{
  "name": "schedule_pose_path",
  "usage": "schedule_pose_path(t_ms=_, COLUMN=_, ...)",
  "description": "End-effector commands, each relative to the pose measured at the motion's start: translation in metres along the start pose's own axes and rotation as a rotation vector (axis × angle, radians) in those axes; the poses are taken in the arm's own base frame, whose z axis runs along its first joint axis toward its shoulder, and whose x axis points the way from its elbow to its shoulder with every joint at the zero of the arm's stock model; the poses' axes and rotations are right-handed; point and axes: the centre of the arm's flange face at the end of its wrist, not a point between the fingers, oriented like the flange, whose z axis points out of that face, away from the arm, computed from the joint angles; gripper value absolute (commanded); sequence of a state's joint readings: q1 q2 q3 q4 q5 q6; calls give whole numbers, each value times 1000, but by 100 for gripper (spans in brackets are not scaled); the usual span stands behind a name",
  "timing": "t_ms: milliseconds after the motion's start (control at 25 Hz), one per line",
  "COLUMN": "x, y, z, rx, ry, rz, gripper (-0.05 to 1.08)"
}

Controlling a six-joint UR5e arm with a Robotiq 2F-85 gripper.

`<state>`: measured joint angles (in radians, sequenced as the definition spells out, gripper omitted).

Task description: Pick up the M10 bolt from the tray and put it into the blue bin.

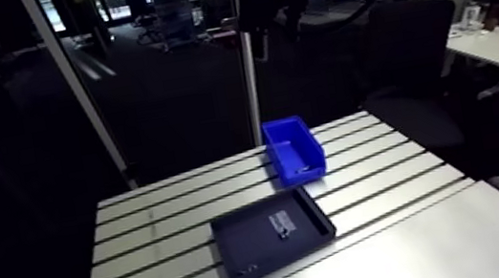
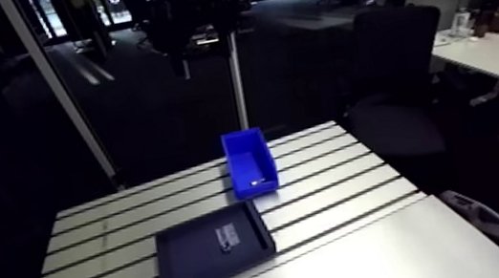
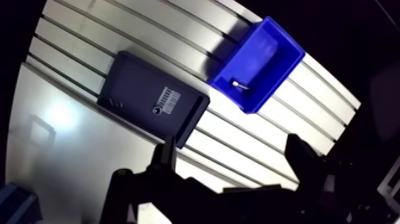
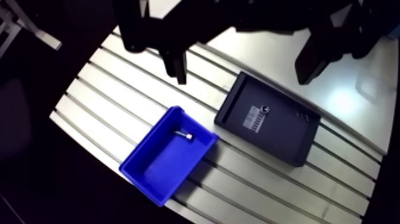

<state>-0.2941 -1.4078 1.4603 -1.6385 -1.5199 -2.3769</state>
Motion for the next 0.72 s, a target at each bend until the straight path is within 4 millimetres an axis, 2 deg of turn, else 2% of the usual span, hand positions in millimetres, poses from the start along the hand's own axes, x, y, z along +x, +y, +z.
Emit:
schedule_pose_path(t_ms=40, x=-38, y=-53, z=-28, rx=-18, ry=-64, rz=417, gripper=1)
schedule_pose_path(t_ms=160, x=-46, y=-57, z=-26, rx=-34, ry=-119, rz=474, gripper=1)
schedule_pose_path(t_ms=240, x=-50, y=-66, z=-32, rx=-37, ry=-125, rz=486, gripper=1)
schedule_pose_path(t_ms=720, x=-47, y=-71, z=-36, rx=-42, ry=-118, rz=549, gripper=1)
